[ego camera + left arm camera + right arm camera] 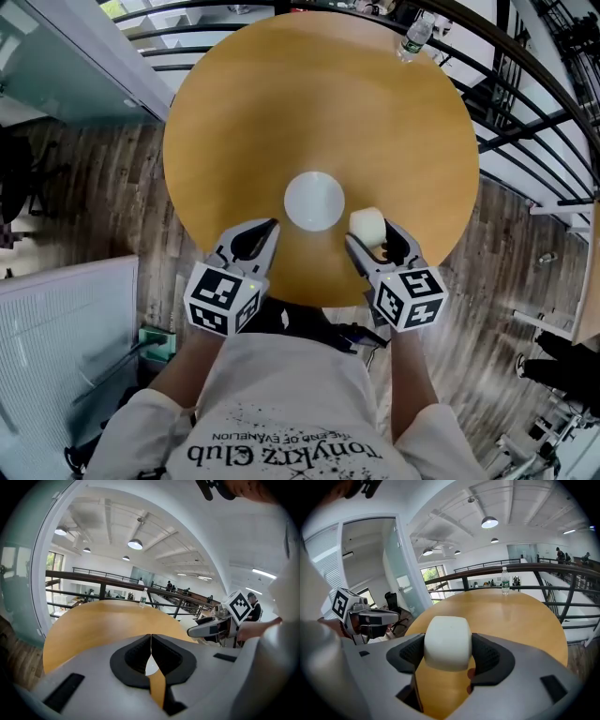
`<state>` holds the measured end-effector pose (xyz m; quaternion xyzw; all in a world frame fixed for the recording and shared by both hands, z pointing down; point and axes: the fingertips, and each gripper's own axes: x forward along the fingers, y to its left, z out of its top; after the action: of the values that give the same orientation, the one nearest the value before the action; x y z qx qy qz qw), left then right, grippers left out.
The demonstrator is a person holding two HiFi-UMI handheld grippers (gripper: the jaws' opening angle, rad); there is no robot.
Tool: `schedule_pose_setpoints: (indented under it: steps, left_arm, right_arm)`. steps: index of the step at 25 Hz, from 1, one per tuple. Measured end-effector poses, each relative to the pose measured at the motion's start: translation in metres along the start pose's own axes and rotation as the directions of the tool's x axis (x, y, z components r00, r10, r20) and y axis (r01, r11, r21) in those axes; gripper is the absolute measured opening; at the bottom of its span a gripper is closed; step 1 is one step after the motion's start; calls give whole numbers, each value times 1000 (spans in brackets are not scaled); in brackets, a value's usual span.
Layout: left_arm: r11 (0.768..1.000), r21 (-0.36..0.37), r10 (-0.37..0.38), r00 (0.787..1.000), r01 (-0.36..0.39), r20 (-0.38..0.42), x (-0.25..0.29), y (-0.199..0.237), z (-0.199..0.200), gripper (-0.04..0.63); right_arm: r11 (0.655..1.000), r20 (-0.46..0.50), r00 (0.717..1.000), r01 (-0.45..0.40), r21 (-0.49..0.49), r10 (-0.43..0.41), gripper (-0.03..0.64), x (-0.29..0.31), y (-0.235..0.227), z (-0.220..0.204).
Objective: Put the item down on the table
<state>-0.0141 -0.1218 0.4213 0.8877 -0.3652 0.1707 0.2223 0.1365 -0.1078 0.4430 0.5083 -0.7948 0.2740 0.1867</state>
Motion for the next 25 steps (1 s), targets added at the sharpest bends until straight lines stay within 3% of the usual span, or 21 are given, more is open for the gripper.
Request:
schedule_pose_setpoints:
  steps: [25]
  left_arm:
    - [997, -68, 16, 998, -20, -57, 49, 43, -25, 25]
  right_arm:
    - [997, -161, 986, -42, -58, 32, 327, 106, -19, -22]
